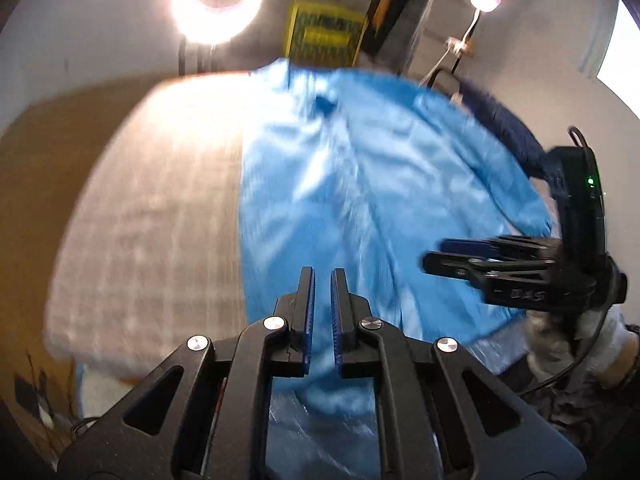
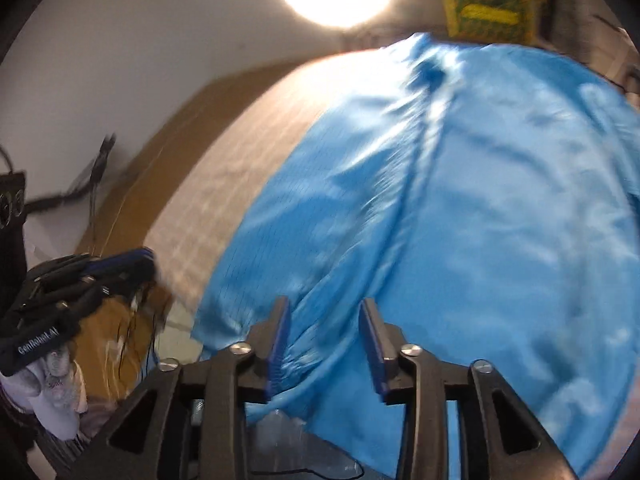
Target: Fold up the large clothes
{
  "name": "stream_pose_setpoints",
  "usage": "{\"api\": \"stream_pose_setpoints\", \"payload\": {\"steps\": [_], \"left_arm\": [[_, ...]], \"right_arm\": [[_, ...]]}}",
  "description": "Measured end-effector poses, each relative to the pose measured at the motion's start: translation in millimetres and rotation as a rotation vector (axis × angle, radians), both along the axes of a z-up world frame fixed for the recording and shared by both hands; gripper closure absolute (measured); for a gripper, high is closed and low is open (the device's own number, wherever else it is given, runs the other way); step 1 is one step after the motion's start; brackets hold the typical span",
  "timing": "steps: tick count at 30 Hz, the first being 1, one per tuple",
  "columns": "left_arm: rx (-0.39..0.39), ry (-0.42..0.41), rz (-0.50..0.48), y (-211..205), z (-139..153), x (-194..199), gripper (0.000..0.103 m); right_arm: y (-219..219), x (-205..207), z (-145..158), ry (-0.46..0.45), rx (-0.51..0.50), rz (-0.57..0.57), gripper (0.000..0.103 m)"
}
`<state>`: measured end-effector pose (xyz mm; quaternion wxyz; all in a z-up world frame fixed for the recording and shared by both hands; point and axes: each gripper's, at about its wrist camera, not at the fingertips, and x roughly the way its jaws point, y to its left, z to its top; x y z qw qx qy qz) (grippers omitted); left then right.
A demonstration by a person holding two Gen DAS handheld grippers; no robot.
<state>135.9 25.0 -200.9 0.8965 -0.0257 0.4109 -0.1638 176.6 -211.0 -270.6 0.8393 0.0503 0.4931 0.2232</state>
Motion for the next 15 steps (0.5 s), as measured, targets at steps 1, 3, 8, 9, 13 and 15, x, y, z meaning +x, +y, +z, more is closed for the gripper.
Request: {"api": "stream_pose_setpoints", "payload": {"steps": [1, 3, 8, 9, 13, 15], "left_arm": [[0.005, -0.022, 0.010, -1, 3, 1, 0.097], [-0.029, -0.023, 0.035, 3, 6, 9, 0.097], [-0.140, 0.025, 0.025, -11, 11, 21, 0.097], [-0.124, 0.006, 0.010, -20, 17, 19, 0.097], [-0.138, -0.050, -0.055, -59, 35, 10, 0.069], [-0.179, -0.039, -0.086, -74, 35, 8, 0.065]], "right_arm": [[-14, -3, 9, -0.023, 0.002, -0.053, 0.053], [-34, -7, 21, -0.056, 0.019, -0.133, 0.051], [-95, -26, 45, -0.112, 0.074, -0.326, 0.040], [-112, -29, 48, -0.111, 0.083, -0.362, 0.039], [-175, -41, 58, -0.087, 0.144, -0.457, 0.039], [-208, -48, 64, -0.091, 0.163, -0.508, 0.037]]}}
